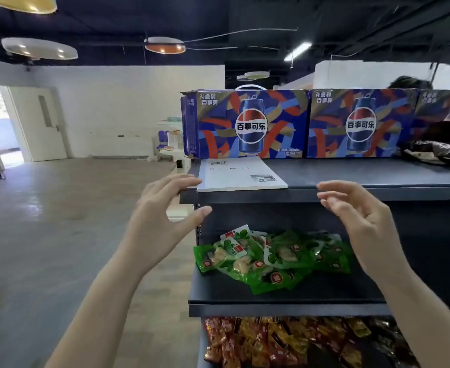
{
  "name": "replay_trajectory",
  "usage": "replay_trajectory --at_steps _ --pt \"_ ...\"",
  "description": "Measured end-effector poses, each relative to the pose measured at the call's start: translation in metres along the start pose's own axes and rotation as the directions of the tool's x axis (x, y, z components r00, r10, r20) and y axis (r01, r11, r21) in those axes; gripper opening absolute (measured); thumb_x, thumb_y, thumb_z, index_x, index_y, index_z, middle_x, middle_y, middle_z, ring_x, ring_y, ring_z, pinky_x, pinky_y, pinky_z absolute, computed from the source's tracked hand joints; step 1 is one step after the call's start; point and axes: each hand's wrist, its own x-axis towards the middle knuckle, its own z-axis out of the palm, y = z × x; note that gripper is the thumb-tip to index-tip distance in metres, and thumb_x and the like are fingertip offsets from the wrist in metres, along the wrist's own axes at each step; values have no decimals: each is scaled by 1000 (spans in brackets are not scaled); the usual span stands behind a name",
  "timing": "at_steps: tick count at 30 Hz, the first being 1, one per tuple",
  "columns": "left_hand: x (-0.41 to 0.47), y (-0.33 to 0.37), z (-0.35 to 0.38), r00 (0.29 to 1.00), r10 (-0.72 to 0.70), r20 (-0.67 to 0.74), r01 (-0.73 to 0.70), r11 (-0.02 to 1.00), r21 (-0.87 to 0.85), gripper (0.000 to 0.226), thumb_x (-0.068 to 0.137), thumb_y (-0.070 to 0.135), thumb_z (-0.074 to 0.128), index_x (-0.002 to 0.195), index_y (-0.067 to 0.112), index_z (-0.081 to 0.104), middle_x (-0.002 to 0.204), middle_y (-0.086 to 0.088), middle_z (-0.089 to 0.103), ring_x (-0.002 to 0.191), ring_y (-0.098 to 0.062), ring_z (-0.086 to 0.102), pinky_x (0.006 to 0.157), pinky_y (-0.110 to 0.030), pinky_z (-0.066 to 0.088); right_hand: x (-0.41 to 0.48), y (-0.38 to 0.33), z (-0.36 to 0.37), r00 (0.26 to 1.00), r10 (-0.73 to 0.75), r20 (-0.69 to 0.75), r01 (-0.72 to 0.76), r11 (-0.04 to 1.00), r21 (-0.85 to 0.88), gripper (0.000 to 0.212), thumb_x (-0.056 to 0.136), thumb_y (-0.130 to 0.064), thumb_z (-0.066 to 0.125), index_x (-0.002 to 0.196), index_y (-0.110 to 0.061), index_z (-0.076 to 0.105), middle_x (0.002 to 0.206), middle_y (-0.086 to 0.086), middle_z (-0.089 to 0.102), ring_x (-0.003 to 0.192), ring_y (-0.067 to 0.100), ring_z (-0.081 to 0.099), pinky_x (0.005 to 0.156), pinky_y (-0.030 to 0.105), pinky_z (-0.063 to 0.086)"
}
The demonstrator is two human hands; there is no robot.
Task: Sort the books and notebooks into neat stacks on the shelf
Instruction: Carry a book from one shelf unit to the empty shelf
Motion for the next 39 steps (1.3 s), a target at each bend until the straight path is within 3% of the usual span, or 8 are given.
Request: replay_trajectory --at_steps 2,7,11,14,25,29,33,39 --pt "21 0 -1 1000 5 7 -6 996 93 50 77 46 72 122 32 57 125 21 50 125 -11 42 102 -24 30 22 -4 18 995 -89 54 97 982 -165 20 86 -20 56 104 -23 62 105 -5 64 99 1 59 87 9 45" --pt "67 3 17 979 0 203 -61 953 297 62 79 50 66 135 29 45 139 8 46 127 -19 36 104 -31 28 78 7 62 943 -144 299 276 842 -463 36 88 -29 63 121 -18 58 130 -1 50 122 10 43 100 19 30" --pt "83 -16 52 902 -89 423 -116 893 435 73 82 61 56 143 29 34 149 5 37 134 -23 31 109 -37 26 104 32 85 901 62 429 253 728 -637 65 81 -55 62 136 -23 46 146 0 36 136 19 31 110 35 29" --pt "80 -42 70 864 -181 469 -86 866 492 70 85 63 48 144 28 33 148 4 37 134 -23 32 109 -39 28 108 53 91 871 246 425 181 643 -744 79 75 -68 58 140 -27 40 147 -1 36 135 25 32 109 44 34" --pt "62 -52 61 944 -97 316 -37 919 392 38 96 44 45 129 29 53 127 -2 59 125 -22 44 90 -37 41 87 43 92 926 176 333 244 392 -887 42 92 -45 49 133 -36 48 131 -2 49 114 29 40 84 37 45" --pt "57 -49 44 901 -106 420 -76 916 393 39 93 52 44 126 33 52 124 -4 58 119 -23 48 92 -39 43 78 35 86 904 258 341 207 434 -877 45 89 -52 49 133 -44 46 132 1 43 117 29 35 96 40 40" --pt "60 -39 32 808 -92 582 -137 931 338 35 92 53 45 117 29 49 119 -3 57 106 -25 52 84 -37 44 64 28 79 876 281 392 162 594 -788 50 88 -46 57 135 -36 48 141 4 41 129 26 38 105 36 32" --pt "42 -38 34 773 -46 632 -142 959 244 40 83 55 52 109 28 38 129 1 49 116 -22 49 90 -45 47 41 22 74 882 283 377 116 645 -755 55 87 -45 61 138 -36 44 149 6 33 137 24 30 109 34 27"
